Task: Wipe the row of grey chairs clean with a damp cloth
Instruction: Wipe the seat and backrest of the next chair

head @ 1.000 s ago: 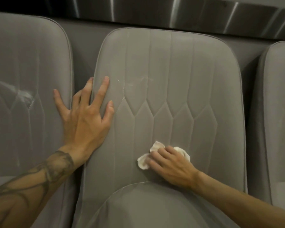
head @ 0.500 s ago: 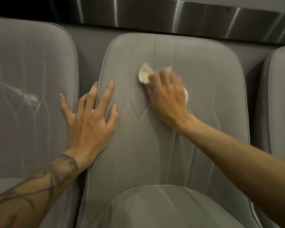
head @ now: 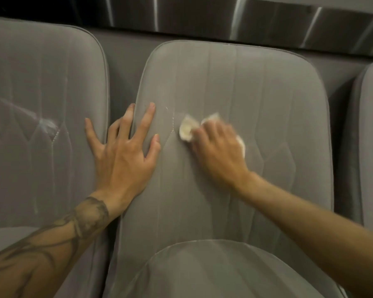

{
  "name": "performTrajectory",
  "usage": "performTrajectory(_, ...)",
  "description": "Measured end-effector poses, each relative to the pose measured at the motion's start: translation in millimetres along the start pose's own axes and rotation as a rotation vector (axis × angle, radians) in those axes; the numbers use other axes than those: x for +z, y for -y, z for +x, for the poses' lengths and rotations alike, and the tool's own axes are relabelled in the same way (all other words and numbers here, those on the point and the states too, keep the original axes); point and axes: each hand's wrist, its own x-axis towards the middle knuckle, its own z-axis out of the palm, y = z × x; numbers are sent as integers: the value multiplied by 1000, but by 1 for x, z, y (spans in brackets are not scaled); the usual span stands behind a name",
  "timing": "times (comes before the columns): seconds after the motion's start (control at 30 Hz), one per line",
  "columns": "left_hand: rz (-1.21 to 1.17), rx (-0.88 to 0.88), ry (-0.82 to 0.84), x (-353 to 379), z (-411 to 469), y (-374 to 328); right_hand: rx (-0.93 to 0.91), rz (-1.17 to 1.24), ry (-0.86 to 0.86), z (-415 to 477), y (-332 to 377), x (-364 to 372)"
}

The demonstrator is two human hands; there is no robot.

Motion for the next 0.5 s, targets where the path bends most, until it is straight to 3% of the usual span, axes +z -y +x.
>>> performTrajectory(0.1,6,-2,12,-2,0,-1,-235,17,105,-43,2,-3)
performTrajectory(0.17,1,2,12,-3,-1,-1,-232,-8,78,-13,-16,-5)
performTrajectory(0.27,3,2,8,-1,0,0,100,-69,-121,87,-42,-4)
performTrajectory(0.37,4,3,0,0,-1,-1,373,-83,-131,137,-44,0)
performTrajectory(0.5,3,-4,7,-2,0,-1,96,57,-83,59,2,0)
